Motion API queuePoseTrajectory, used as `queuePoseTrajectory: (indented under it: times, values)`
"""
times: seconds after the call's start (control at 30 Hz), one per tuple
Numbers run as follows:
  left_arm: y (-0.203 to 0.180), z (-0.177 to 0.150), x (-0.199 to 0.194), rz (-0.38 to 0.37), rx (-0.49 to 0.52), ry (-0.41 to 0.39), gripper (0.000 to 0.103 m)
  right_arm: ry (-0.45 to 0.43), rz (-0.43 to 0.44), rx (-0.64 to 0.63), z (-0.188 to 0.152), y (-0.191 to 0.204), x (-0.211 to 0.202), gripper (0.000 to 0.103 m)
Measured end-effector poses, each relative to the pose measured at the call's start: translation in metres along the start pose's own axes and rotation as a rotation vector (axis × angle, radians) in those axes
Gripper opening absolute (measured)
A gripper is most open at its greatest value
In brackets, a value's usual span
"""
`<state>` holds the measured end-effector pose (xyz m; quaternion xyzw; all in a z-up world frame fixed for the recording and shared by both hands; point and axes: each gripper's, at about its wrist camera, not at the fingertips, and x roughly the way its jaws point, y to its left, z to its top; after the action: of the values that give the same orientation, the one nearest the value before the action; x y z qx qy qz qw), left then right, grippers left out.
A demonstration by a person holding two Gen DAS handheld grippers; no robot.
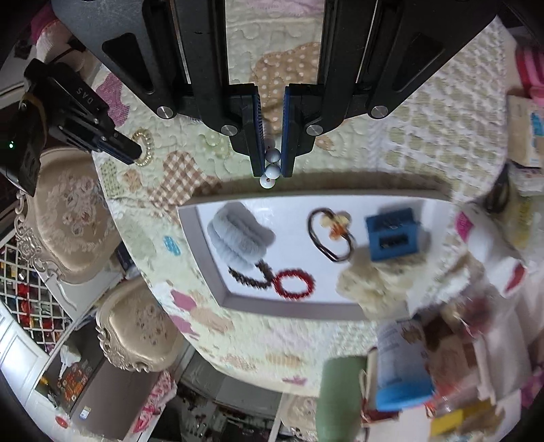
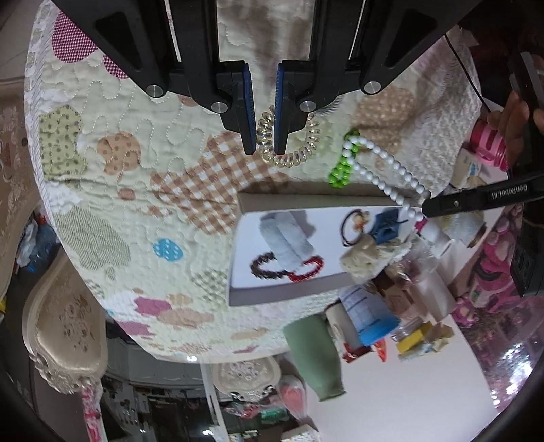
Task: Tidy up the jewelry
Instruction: 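Grasp the white pearl bracelet with the left tool while the right grasps the gold coil hair tie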
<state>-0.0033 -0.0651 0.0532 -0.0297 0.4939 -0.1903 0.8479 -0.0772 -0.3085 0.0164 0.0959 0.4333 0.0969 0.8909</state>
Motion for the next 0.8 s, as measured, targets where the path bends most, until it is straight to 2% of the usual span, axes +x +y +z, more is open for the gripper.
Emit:
queuePoseTrajectory:
  times: [0.4, 0.8]
  values:
    - [0.008, 0.007, -0.044, 0.103, -0.003, -0.086, 0.008, -0.034, 0.063, -0.088, 0.014, 0.028, -0.014, 0.01]
    - [0.004, 0.011, -0.054, 0.123, -0.001, -0.11, 0.008, -0.046, 0.093, -0.14, 0.019, 0.044, -0.022, 0.01]
